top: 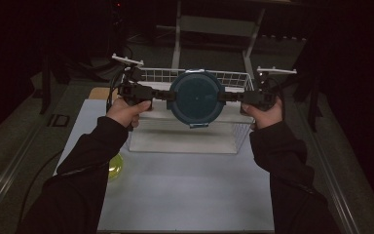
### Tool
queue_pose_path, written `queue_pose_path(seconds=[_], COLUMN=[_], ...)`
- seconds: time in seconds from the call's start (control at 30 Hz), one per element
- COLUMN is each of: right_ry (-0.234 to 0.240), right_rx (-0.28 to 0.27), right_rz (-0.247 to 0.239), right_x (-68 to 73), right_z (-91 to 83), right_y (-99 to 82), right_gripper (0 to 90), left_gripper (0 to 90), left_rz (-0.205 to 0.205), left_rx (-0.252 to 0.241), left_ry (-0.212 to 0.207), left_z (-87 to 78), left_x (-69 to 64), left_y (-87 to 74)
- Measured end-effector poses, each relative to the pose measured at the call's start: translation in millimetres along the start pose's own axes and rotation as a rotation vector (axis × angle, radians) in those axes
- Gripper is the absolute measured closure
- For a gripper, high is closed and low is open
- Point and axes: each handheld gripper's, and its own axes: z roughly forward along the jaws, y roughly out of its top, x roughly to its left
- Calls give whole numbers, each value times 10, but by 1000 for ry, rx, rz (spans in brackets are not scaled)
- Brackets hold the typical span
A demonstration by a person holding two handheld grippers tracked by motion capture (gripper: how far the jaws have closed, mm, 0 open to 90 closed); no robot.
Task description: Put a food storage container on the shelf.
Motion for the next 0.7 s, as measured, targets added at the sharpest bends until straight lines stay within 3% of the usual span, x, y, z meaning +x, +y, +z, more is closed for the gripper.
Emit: queue_pose_path(seconds=[0.17,0.27,0.5,0.53,0.57,0.6,0.63,0.7], right_ry=[-9,-5,-37,-52,-87,-87,-108,-94], right_rx=[-14,-15,-1,-4,-18,-18,-14,-22], right_rz=[16,48,89,91,80,80,97,115], right_x=[-29,-71,-117,-127,-132,-132,-159,-182], right_z=[40,64,111,115,96,96,107,111], right_y=[45,66,138,145,160,160,171,178], right_gripper=[566,564,556,576,669,669,740,742], left_gripper=[556,554,545,542,531,516,512,510], left_rz=[-12,-67,-125,-144,-165,-165,-189,-211], left_rx=[-14,-21,-17,-25,-12,-12,3,0], left_ry=[5,-17,-18,-21,-9,-9,-4,-26], left_z=[16,41,90,100,118,118,142,156], left_x=[51,131,207,211,212,212,269,348], left_y=[30,47,91,96,106,106,111,100])
